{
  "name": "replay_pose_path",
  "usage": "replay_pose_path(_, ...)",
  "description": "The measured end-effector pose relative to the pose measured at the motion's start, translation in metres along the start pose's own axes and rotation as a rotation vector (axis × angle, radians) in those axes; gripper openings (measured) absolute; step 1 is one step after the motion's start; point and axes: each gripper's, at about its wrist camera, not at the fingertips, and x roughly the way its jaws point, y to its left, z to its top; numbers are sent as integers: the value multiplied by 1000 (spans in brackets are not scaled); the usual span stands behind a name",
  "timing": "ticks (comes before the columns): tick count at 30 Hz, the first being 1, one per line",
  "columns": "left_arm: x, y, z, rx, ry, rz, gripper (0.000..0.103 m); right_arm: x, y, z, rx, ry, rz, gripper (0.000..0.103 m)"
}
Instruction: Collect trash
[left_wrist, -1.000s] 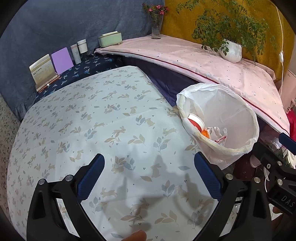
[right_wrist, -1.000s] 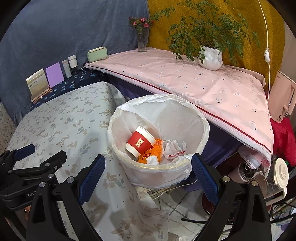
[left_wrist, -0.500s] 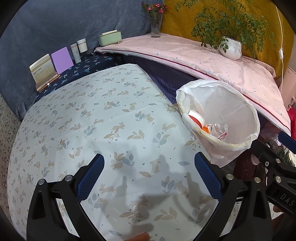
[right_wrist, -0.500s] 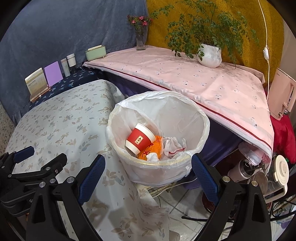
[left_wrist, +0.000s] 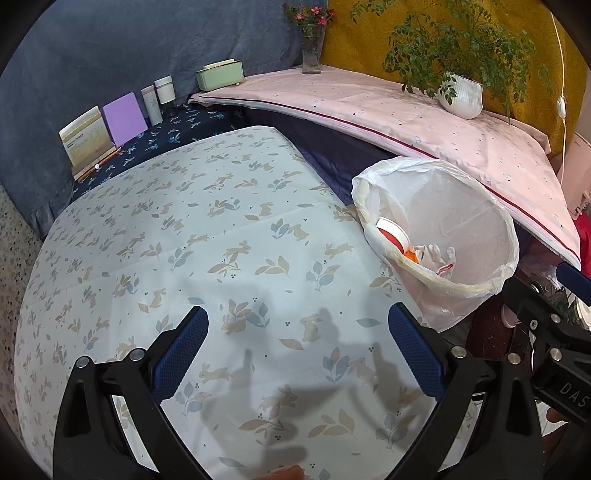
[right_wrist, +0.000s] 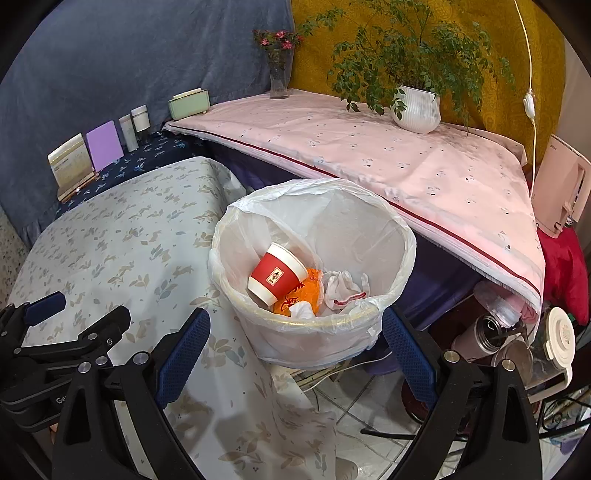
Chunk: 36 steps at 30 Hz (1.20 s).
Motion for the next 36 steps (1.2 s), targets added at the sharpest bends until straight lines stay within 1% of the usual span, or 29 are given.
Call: replay_pose_path(36,4,3,-3,-12,7,0,94,7,0,-5,-5,20,-12,90)
